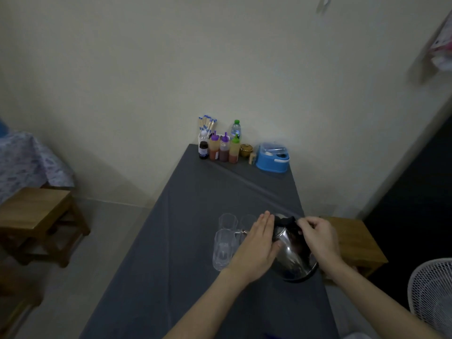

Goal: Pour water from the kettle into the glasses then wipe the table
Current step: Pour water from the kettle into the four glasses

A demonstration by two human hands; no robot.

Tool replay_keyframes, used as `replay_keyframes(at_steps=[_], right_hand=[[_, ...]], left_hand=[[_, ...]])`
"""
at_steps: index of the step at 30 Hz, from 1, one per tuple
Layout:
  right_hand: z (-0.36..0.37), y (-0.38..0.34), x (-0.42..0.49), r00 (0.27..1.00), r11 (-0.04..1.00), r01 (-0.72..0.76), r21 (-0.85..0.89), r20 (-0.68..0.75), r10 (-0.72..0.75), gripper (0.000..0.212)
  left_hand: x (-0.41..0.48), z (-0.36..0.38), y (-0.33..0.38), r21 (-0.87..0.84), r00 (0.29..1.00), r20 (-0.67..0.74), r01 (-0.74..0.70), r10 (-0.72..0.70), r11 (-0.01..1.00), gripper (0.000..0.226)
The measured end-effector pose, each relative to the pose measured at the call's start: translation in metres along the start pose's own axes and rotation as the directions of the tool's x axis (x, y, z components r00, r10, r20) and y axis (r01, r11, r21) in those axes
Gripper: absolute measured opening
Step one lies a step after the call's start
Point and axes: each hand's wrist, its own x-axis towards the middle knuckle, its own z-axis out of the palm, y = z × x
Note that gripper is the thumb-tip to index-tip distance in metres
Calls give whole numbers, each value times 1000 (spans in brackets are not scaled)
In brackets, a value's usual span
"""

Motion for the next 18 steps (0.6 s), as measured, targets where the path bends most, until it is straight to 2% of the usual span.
replay_keyframes(at_steps=[7,11,14,18], right_hand=[[3,34,0,971,945,-210,251,-61,232,22],[0,40,3,941,898,-274,344,-99,325,25],[-4,37,8,939,903,-266,337,-123,322,26],[-9,31,23,954,944,-233,234,-132,268,25]], left_hand=[[12,4,7,166,996,63,-75,65,983,81],[26,7,8,217,991,70,-128,115,968,82],[36,6,12,226,988,103,-134,113,965,86],[51,6,14,180,989,115,-109,90,978,95]])
